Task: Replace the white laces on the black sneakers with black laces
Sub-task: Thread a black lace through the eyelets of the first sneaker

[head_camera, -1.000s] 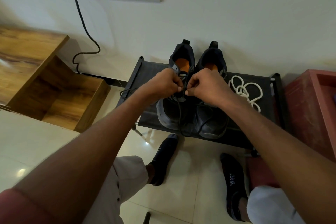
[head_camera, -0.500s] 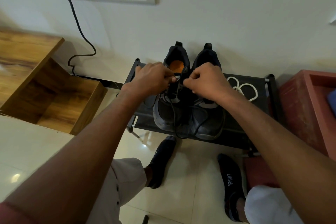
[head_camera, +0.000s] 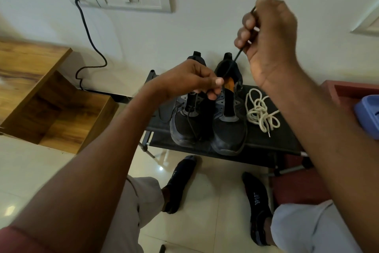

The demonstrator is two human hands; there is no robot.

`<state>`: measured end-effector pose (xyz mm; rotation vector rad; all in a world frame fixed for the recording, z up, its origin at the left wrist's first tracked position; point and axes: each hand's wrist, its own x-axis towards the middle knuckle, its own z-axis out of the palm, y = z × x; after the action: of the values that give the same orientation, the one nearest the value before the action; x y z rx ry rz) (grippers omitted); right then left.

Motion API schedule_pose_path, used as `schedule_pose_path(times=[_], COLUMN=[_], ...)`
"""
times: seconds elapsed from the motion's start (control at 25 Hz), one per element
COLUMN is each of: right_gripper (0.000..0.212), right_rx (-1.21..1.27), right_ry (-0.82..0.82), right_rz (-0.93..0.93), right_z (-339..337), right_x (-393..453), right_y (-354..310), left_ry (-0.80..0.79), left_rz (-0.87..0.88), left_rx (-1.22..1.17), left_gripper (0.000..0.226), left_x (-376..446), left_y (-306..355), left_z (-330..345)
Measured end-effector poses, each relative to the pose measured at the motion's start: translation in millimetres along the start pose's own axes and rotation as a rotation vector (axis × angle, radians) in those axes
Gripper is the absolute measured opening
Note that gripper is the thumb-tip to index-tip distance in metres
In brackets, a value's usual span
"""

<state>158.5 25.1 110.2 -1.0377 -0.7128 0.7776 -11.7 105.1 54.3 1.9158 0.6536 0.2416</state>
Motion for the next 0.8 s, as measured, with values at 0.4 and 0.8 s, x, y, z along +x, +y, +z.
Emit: schedule_pose_path(times=[0.4,0.8], right_gripper=[0.027,0.018], right_rx=[-0.622,0.177], right_ry=[-0.474,-0.179], right_rz=[0.527,0.007], right_z=[-5.9,-6.9], right_x=[-28.9,-0.6], right_y=[60.2,-19.3], left_ry=[0.39,0.081], left_rz=[0.135,-0.162], left_rx=[-0.038,0.227], left_gripper=[0.04,0.021], left_x=[8.0,0.0], left_y=[31.7,-21.2], left_z=[8.1,-18.5])
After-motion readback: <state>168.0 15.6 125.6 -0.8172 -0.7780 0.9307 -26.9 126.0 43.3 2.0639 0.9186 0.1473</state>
